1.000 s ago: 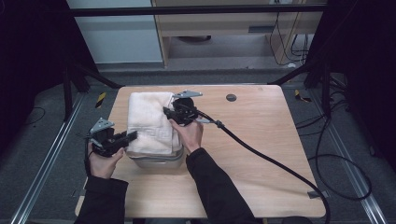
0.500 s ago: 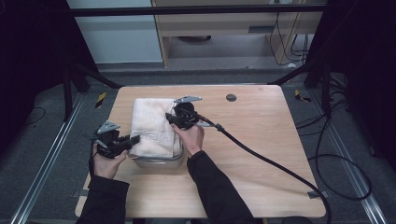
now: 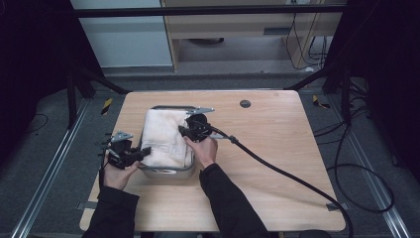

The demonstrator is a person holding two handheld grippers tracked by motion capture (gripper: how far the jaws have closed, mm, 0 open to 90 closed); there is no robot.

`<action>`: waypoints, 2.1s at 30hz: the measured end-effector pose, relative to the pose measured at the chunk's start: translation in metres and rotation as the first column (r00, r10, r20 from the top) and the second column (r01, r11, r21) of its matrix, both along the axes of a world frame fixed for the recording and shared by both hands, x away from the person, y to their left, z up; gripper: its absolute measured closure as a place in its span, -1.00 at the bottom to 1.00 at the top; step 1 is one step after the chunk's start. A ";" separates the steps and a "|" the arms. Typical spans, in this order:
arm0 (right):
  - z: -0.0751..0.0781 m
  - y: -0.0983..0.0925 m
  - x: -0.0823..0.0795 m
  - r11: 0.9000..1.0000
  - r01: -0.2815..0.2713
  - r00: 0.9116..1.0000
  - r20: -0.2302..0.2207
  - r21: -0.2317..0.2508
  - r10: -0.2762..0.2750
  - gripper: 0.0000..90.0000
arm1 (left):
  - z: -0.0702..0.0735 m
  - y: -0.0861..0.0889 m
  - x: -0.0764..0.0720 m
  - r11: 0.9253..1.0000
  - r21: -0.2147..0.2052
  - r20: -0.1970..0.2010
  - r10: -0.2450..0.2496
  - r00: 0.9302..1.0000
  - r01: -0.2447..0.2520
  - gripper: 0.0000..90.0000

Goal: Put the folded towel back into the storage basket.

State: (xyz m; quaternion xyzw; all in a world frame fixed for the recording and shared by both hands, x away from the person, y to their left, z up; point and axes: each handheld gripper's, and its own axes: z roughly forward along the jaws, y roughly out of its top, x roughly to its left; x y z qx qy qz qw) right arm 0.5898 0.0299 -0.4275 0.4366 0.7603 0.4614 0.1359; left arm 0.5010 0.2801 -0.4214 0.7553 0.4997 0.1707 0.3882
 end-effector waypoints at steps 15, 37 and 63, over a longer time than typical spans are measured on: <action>-0.008 0.001 0.001 0.997 0.018 0.999 0.049 -0.076 -0.014 0.32 | -0.011 -0.008 0.009 0.997 0.069 -0.019 0.033 0.999 -0.031 0.54; 0.032 -0.054 -0.016 1.000 0.016 0.988 0.152 -0.017 -0.013 -0.20 | 0.027 0.000 -0.014 0.999 0.004 0.188 0.047 0.981 -0.049 -0.05; 0.013 -0.218 -0.091 0.999 0.041 0.974 0.224 0.010 -0.042 -0.71 | 0.013 0.042 -0.051 0.993 -0.069 0.247 0.112 0.963 -0.098 -0.40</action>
